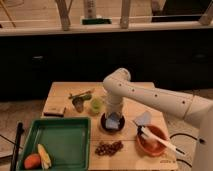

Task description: Wipe purple bowl with sponge

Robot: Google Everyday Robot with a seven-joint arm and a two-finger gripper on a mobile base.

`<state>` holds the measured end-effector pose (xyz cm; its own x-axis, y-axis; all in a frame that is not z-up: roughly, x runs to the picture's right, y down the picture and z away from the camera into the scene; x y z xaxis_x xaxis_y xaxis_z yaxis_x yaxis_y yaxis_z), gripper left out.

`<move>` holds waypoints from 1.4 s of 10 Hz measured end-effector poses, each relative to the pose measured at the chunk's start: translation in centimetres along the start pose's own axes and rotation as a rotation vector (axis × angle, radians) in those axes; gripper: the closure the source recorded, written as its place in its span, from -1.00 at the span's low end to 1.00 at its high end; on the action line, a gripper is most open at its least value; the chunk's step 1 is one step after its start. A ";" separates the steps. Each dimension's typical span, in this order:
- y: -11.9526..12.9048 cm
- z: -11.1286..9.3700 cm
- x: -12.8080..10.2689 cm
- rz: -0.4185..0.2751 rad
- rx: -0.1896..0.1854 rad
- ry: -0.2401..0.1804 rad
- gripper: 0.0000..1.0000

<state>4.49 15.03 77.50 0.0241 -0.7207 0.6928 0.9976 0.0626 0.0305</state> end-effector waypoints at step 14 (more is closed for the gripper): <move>0.0 0.0 0.0 0.000 0.000 0.000 1.00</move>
<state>4.50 15.03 77.50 0.0241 -0.7207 0.6928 0.9976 0.0626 0.0305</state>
